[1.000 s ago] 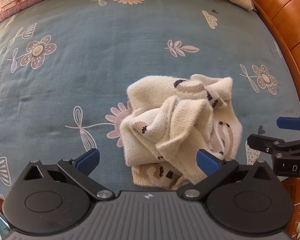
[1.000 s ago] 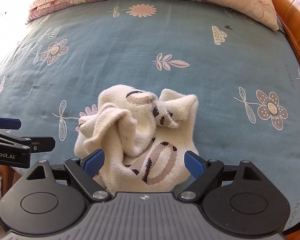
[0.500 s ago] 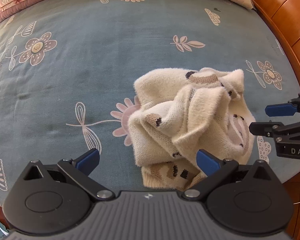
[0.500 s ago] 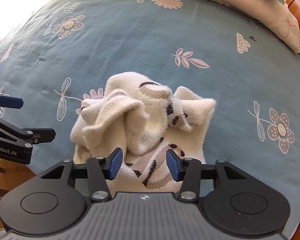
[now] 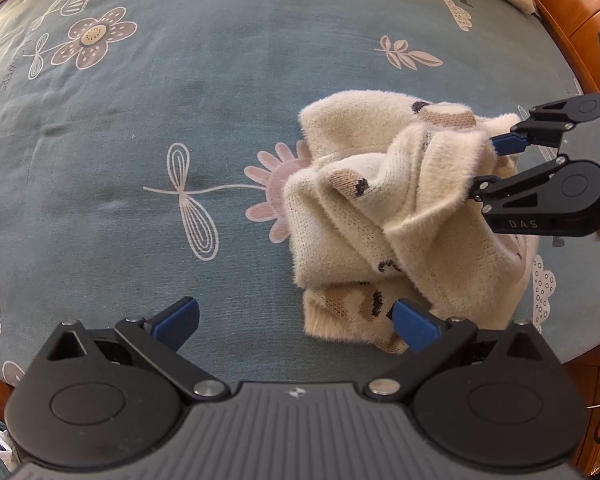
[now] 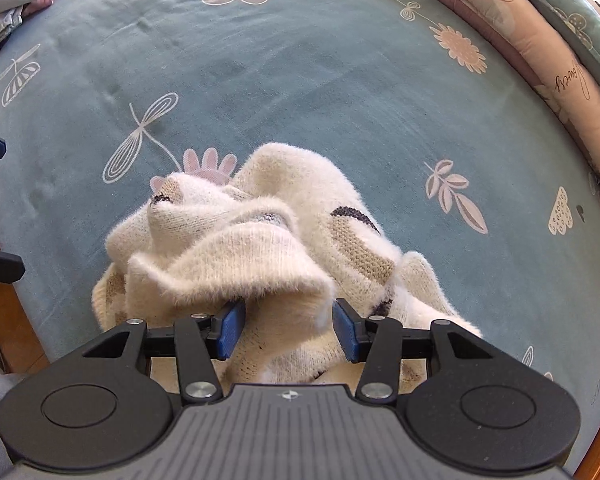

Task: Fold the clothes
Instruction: 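Grasp the sweater edge with the right gripper and lift it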

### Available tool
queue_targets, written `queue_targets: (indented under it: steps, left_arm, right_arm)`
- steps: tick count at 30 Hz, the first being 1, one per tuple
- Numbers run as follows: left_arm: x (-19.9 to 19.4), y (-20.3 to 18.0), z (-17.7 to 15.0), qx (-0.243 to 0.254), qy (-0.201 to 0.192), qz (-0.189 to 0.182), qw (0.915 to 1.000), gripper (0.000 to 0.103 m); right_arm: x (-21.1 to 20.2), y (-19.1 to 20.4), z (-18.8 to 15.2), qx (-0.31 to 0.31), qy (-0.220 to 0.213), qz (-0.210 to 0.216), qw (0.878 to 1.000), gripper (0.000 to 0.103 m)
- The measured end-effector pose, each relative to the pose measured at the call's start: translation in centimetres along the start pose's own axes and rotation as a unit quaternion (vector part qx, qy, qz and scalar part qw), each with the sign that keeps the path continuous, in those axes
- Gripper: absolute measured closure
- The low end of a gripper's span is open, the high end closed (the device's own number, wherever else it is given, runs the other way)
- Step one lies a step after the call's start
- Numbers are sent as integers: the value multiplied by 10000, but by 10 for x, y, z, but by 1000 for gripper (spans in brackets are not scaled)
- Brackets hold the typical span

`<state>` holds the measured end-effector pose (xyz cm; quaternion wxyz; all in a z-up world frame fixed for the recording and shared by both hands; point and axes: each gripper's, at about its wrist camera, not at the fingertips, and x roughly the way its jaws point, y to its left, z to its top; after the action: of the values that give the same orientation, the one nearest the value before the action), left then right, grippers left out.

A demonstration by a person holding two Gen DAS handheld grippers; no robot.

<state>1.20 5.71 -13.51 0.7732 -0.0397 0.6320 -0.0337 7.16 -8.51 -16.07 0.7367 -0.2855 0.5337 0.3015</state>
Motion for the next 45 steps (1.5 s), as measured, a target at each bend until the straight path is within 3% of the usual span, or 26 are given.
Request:
queue_targets:
  steps: [2,4,7,11,17,20,26,28,36,39,45]
  left_arm:
    - [3,2,1,-84,63,20,9999,1]
    - [4,3,3,-150,86,34,9998,1]
    - [2,2,9,-186,74,69,9998,1]
    - [-4,-2,18,-151,-7,71,9999,1]
    - [-3,-5,30,-87,-110,77,9999,1]
    - [-5,-9,31,-42,-104,48,9999,1]
    - [-6,-14,33,70,-69,24,9999,1]
    - [-7,-14,34,110,-84,31,9999,1]
    - [6,-1,37,623,54,-114,9980,1]
    - [7,3,30,861,71,-138,9962,1]
    - [16,21,12,1091,360,-86,9933,1]
  right_arm:
    - [8,-3,3,152,121,118,9997,53]
    - [11,-10,5,373,230,320,9985,72]
    - [3,-25,7,723,163,485,9961,87]
    - [-14,-53,10,1136,-15,409,9927,88]
    - [-22,-85,9,1290,-26,-111,9916,87]
    - [-24,-93,6,1489,-2,83,9888,84]
    - [-55,-69,-8,1491,-155,230,9884,74]
    - [-66,-60,-17,1592,-198,304,9866,64]
    - [-59,1,-42,2119,25,671,9750,47]
    - [-51,23,-44,2211,-34,544,9737,40]
    - [-19,63,-40,1961,-121,-296,9801,32]
